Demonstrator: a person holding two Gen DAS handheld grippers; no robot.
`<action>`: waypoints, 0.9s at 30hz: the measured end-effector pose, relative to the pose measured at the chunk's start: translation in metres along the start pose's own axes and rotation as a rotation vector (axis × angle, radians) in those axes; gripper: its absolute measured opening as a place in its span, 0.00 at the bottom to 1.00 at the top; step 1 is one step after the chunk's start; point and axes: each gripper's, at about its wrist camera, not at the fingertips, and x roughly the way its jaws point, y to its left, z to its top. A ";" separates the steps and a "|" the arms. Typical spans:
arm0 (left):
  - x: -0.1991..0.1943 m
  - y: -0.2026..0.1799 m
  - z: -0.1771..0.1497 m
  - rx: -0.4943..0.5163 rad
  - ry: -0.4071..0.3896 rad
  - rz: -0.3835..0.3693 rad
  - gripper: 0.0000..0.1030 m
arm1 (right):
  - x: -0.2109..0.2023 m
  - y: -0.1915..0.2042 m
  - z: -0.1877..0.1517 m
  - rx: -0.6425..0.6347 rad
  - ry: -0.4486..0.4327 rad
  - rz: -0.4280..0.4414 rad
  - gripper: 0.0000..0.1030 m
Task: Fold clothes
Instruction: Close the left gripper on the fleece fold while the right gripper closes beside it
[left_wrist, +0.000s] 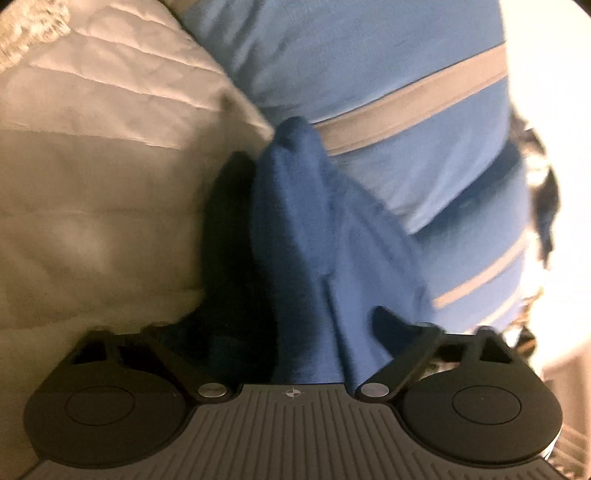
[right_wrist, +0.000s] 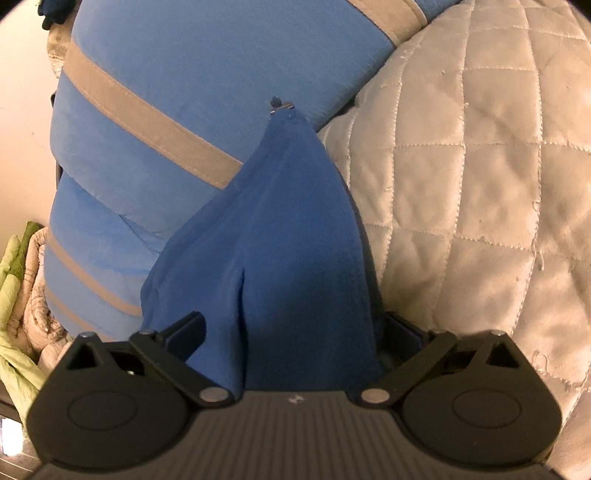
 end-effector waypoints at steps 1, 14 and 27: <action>0.000 0.001 0.000 -0.007 -0.004 -0.005 0.82 | 0.001 0.001 0.000 0.003 -0.002 -0.001 0.99; 0.001 0.008 0.002 0.032 0.087 -0.132 0.84 | 0.003 -0.004 0.002 -0.002 0.034 0.063 0.98; 0.007 -0.021 -0.011 0.030 0.050 -0.070 0.32 | -0.001 -0.003 -0.009 0.039 0.012 0.017 0.37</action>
